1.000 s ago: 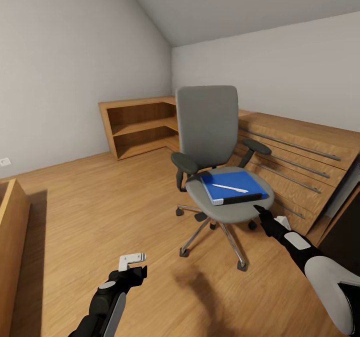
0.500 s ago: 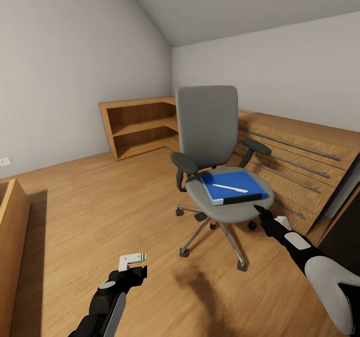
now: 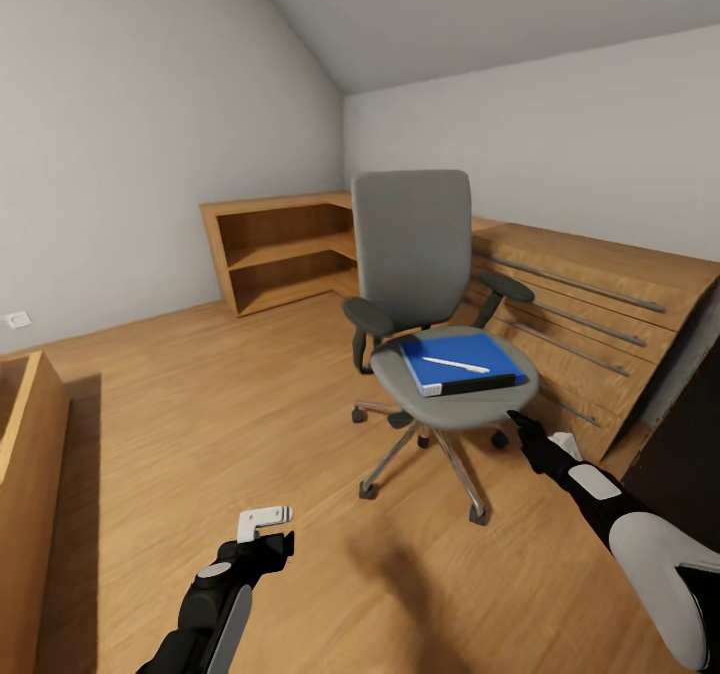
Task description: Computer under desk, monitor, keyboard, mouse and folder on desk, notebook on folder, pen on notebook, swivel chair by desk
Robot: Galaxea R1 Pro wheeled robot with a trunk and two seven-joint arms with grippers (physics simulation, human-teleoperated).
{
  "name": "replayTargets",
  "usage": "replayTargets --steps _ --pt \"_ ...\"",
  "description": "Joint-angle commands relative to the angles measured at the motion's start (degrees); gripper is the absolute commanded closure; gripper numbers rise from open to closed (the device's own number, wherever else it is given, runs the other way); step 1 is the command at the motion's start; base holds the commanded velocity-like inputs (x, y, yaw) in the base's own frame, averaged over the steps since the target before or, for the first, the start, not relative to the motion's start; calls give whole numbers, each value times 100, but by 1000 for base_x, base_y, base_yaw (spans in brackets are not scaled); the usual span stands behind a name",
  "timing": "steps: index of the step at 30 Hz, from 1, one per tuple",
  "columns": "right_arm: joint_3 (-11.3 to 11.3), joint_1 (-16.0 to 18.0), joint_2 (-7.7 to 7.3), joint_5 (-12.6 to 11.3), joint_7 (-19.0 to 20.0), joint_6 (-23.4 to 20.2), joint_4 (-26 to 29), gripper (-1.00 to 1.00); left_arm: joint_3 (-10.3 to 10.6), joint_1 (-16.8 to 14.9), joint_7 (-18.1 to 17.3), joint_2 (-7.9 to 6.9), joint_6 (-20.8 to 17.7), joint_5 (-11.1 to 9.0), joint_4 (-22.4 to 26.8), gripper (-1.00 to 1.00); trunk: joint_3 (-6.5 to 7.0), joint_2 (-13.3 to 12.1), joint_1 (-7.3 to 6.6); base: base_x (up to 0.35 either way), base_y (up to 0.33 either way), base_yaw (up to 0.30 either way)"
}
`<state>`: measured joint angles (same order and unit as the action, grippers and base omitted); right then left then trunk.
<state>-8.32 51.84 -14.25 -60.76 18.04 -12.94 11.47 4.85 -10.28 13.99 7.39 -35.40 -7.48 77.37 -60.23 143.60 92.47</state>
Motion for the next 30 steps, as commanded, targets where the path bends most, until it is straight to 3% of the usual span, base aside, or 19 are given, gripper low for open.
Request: replayTargets --steps 1,22,30 --pt "-47 5 1 -6 15 -42 -2 -100 7 -2 51 -1 -19 -61 6 -100 -5 2 -5 -326 0 0" --pt "-43 3 1 -6 15 -28 0 -100 7 -2 51 -1 -19 -61 6 -100 -5 2 -5 -329 0 0" --pt "-39 3 10 42 15 2 -2 -100 0 -2 45 1 -14 -66 39 -100 -5 2 -5 -112 0 0"
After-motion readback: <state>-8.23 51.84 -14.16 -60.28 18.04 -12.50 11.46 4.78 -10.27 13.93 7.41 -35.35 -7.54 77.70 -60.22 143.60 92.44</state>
